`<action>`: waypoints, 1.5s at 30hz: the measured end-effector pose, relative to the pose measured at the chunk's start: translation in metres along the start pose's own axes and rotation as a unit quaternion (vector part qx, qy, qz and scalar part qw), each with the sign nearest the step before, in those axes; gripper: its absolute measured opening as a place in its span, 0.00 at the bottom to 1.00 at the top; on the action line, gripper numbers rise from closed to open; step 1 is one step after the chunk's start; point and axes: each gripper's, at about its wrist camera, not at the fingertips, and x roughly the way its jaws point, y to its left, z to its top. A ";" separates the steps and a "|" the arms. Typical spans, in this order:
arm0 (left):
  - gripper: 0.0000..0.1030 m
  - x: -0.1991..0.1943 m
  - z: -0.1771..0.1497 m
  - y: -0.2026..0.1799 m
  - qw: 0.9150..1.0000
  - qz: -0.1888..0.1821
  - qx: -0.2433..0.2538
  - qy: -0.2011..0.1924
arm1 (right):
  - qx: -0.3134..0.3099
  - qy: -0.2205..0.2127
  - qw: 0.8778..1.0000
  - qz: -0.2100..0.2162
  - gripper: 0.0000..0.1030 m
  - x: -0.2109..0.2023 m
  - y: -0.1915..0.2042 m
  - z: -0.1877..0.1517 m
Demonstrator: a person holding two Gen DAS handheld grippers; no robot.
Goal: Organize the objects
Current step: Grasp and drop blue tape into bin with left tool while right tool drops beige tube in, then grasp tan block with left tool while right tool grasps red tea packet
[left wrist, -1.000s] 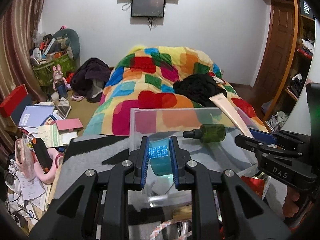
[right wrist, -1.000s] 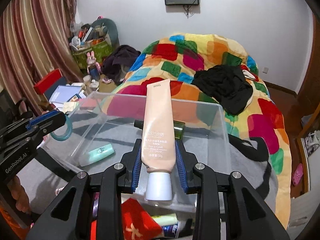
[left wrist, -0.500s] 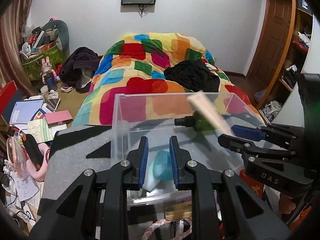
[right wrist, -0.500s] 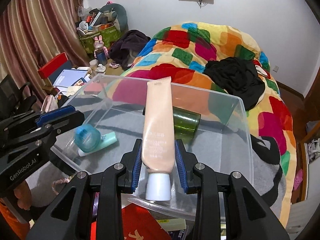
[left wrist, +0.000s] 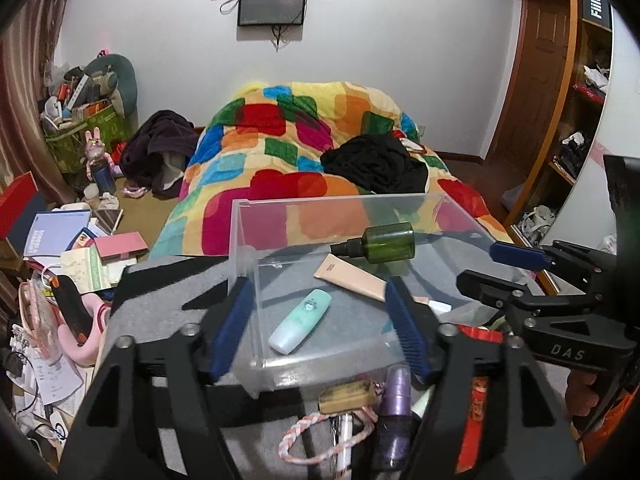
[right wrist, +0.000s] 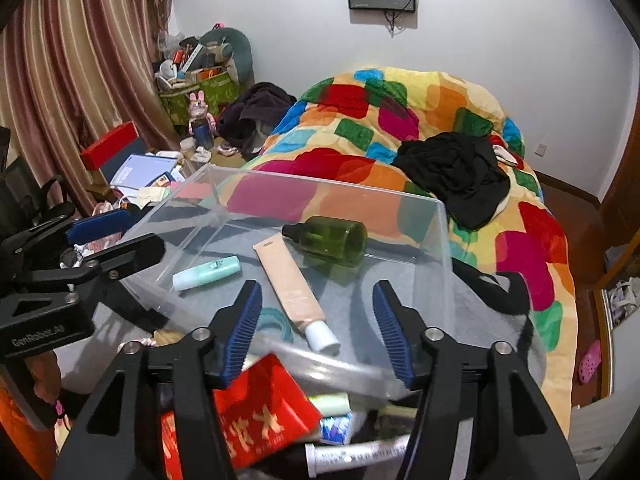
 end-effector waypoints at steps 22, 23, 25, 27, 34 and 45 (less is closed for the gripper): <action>0.86 -0.023 -0.062 0.005 0.999 0.020 0.029 0.038 | 0.036 0.034 0.998 -0.031 0.72 -0.029 -0.043 -0.074; 0.86 -0.020 -0.064 0.004 0.998 0.021 0.031 0.043 | 0.038 0.038 0.998 -0.031 0.72 -0.028 -0.043 -0.077; 0.86 -0.015 -0.065 0.003 0.998 0.021 0.030 0.051 | 0.043 0.045 0.998 -0.025 0.72 -0.025 -0.043 -0.081; 0.86 -0.009 -0.063 0.004 0.998 0.013 0.023 0.058 | 0.052 0.048 0.997 -0.015 0.72 -0.022 -0.042 -0.083; 0.85 0.010 -0.055 -0.011 0.996 -0.007 0.032 0.085 | 0.081 0.047 0.994 0.061 0.72 -0.017 -0.026 -0.076; 0.53 0.034 -0.058 -0.012 0.992 -0.031 0.011 0.119 | 0.051 0.073 0.990 0.109 0.69 -0.004 0.014 -0.085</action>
